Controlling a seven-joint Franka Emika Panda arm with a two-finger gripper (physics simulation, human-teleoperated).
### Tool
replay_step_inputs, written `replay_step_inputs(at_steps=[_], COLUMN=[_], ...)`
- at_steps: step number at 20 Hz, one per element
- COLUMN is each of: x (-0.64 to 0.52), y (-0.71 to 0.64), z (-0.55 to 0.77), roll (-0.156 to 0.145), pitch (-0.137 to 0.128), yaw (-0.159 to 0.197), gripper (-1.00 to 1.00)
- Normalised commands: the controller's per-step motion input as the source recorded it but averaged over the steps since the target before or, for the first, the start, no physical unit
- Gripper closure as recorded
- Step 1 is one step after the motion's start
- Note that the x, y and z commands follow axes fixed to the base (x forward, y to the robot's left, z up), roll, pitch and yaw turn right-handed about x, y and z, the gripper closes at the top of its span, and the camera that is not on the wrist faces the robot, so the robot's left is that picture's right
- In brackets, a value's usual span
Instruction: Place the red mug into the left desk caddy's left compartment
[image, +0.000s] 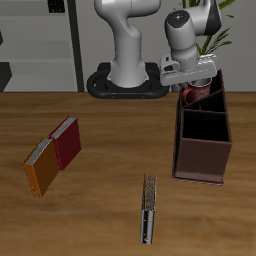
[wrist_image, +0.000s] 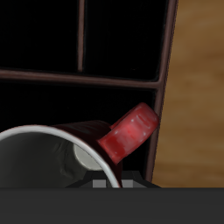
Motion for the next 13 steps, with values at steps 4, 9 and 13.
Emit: replay_step_inputs(at_steps=[4,9,13], x=[0.0,-0.02,0.03], y=[0.0,-0.03,-0.11], z=[0.08,0.1,0.16], roll=[0.006,-0.008,-0.022], pitch=[0.001,-0.002,-0.028], yaw=[0.0,-0.015,-0.004], gripper=[-1.0,-1.0,-1.0])
